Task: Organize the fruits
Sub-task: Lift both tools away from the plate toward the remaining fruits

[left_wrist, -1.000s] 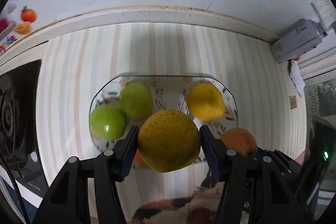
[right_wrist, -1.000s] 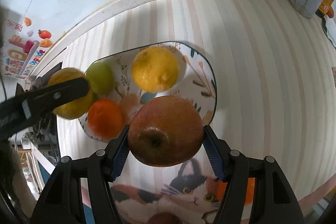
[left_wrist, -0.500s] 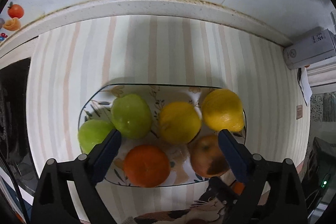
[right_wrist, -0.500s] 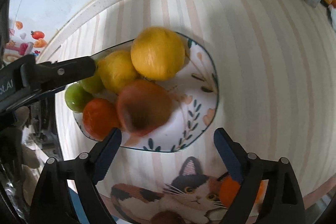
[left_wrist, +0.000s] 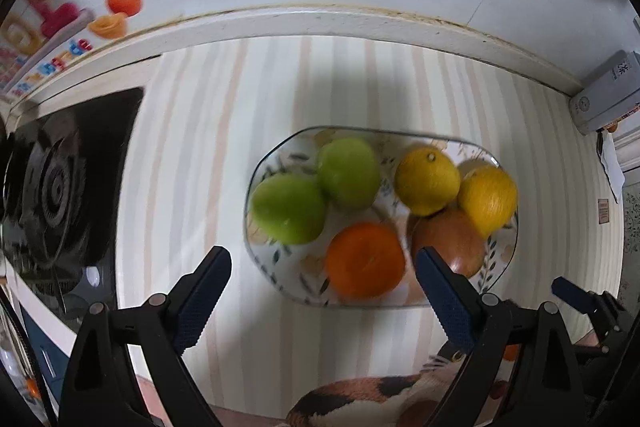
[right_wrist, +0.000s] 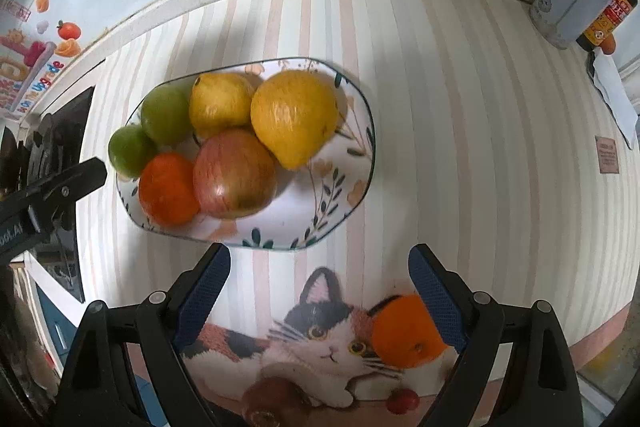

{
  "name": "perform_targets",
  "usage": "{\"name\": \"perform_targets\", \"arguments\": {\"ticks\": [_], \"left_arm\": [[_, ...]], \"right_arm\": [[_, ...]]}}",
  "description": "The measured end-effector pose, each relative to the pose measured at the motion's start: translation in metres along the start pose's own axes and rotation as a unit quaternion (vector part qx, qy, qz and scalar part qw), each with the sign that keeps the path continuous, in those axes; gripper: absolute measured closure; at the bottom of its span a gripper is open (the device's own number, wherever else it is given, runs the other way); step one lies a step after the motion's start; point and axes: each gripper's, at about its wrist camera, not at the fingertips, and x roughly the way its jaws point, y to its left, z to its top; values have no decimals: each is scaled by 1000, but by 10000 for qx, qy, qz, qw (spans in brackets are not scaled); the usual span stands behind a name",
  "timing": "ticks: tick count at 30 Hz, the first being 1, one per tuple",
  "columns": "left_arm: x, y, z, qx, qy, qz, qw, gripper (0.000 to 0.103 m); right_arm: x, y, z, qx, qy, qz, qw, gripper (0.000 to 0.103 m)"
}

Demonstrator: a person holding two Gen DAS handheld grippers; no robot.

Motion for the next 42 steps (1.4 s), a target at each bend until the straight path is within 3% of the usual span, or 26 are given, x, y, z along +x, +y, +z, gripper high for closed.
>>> {"name": "perform_targets", "arguments": {"ticks": [9,21,33,42], "left_arm": [[-26,8,-39,-33,-269,148,9995,9],[-107,13,-92,-3,-857,-18,9963,9],[-163,9,-132,110,-1089,-228,9937,9],[-180,-2,-151,245,-1129,-343,9927,9]], "right_arm": [[-41,11,-33,-269,-358,-138,9989,10],[-123,26,-87,-471,-895,111,9948,10],[-186,28,-132,-492,-1264,285,9903,10],[-211,27,-149,-456,-1434,396,9878,10]]}}
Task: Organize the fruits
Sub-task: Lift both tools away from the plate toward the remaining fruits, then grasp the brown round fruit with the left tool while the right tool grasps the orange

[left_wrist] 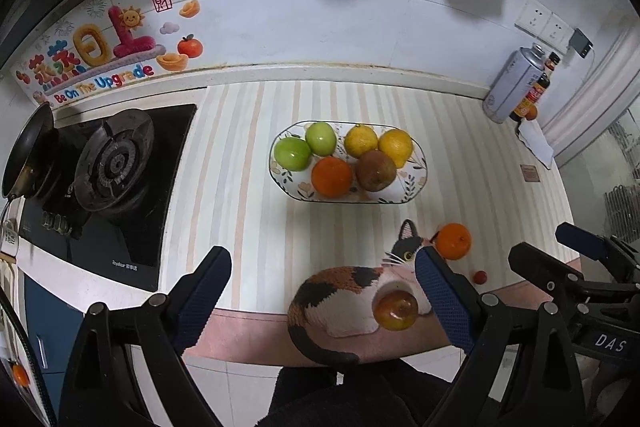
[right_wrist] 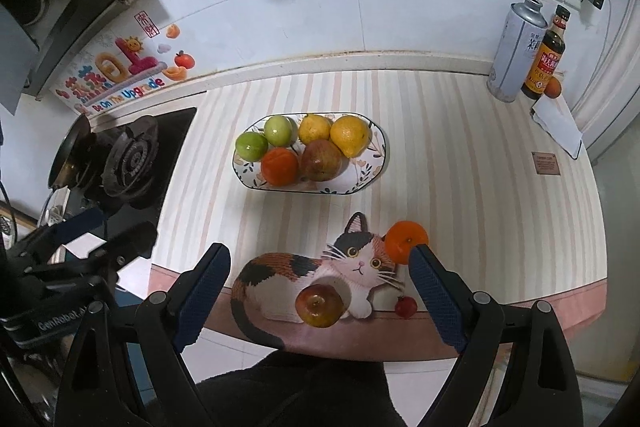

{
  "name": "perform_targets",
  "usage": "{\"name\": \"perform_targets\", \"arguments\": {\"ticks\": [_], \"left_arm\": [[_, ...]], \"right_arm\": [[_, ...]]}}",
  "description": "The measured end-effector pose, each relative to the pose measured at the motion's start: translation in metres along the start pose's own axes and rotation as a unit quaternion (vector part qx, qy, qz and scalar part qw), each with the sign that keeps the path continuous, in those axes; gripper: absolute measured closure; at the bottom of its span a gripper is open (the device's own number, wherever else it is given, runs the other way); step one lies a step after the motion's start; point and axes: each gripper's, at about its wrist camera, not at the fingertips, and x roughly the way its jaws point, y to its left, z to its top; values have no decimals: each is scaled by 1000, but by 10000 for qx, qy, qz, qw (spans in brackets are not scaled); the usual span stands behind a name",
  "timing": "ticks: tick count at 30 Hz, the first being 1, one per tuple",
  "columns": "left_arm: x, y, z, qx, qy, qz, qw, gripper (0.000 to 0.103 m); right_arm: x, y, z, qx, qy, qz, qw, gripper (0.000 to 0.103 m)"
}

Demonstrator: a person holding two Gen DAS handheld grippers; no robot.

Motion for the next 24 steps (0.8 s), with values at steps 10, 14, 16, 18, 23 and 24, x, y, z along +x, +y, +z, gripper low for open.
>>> {"name": "perform_targets", "arguments": {"ticks": [10,14,16,18,23,24], "left_arm": [[18,-15,-2,116,116,-28,9999,0],[50,-28,-3,210,450,-31,9988,0],[72,-39,-6,313,697,-125,9970,0],[97,-53,-11,463,1003,-200,9937,0],[162,-90,-37,857,1889,-354,9776,0],[172,-96,-43,925,2028,-374,9741,0]], "right_arm": [[13,-28,-5,385,70,100,9992,6],[31,-56,-9,651,260,-4,9975,6],[43,-71,-14,771,381,-101,9962,6],[57,-87,-21,891,530,-188,9944,6],[97,-125,-39,1244,853,-290,9881,6],[105,-132,-43,1327,918,-286,9865,8]]}}
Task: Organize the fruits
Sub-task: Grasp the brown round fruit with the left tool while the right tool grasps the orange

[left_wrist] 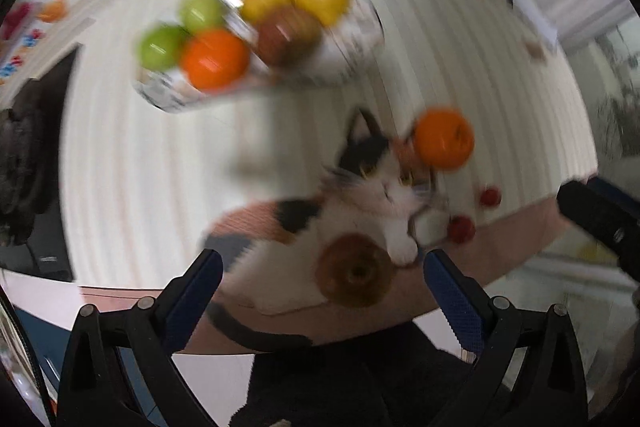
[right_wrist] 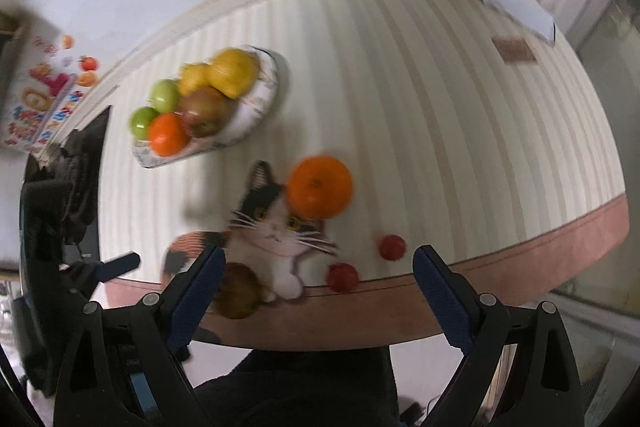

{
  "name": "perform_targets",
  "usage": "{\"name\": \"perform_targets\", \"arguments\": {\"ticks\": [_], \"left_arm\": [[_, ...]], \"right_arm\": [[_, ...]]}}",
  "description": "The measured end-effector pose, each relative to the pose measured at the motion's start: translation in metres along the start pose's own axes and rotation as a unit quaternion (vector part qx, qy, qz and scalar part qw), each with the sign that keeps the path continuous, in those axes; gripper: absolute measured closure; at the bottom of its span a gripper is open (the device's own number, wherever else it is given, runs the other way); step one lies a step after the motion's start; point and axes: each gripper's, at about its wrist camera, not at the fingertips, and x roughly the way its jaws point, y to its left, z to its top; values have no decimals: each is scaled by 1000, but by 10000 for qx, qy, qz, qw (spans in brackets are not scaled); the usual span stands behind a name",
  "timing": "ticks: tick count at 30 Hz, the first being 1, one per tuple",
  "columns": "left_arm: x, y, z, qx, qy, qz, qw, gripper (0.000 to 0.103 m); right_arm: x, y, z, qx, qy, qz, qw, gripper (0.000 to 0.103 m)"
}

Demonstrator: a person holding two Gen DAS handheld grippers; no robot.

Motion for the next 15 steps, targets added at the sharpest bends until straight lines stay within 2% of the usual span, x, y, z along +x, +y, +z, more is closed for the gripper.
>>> {"name": "perform_targets", "arguments": {"ticks": [3,5,6,9,11,15], "left_arm": [[40,-15,1,206,499,-25,9985,0],[57,-19,0,274,676,-43,9973,1],[65,-21,0,306,748,-63,9967,6],[78,-21,-2,287,863,-120,9958,38],[77,-18,-2,179,798,-225,9964,38],[70,-8,-1,82,598,-29,9982,38]], "right_arm": [[20,-12,1,146,149,-9,9998,14],[31,-19,2,221,210,30,9995,15],[37,-21,3,238,241,59,9994,15],[47,-20,8,218,258,73,9994,15],[54,-17,13,198,261,98,9994,15],[69,-8,28,101,273,87,9995,15]]}}
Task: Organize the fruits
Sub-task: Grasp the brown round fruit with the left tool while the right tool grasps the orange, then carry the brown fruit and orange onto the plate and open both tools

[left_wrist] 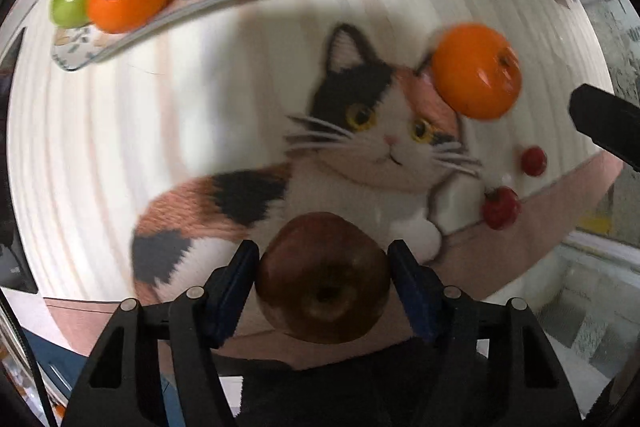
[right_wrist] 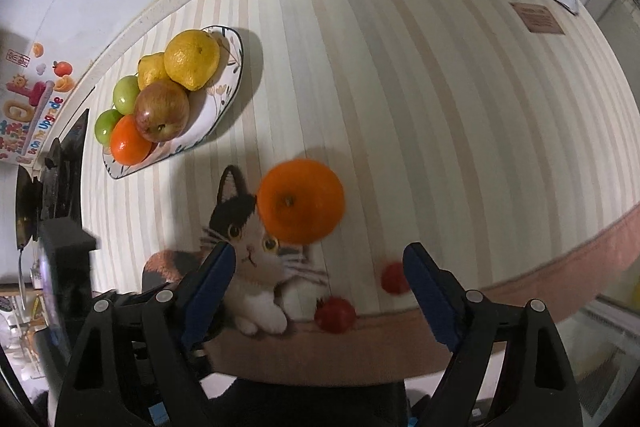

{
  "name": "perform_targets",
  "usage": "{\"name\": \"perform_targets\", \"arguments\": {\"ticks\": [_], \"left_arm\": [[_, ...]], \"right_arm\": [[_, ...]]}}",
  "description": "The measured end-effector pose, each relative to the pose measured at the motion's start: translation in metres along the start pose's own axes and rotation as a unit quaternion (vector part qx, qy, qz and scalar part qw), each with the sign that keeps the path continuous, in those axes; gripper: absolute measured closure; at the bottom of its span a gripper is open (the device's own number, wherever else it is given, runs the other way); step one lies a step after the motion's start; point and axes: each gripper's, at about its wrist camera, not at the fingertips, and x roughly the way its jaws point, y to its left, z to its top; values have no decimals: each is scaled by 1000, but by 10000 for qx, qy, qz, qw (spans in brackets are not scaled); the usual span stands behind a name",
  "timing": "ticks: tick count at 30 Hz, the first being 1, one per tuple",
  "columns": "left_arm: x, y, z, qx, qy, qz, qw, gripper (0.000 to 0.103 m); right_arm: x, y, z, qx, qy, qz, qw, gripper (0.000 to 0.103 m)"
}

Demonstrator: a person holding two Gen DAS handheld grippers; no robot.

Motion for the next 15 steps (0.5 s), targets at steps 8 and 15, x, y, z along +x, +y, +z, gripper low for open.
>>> {"name": "perform_targets", "arguments": {"ticks": [8,15], "left_arm": [[-15,61,7,-823,-251,267,9959,38],[-16,86,2,-1260,-309,261,9912,38]], "right_arm": [[54,25,30,-301,361,-266,9985,37],[65,52,23,-803,531,-163,9952,37]]}}
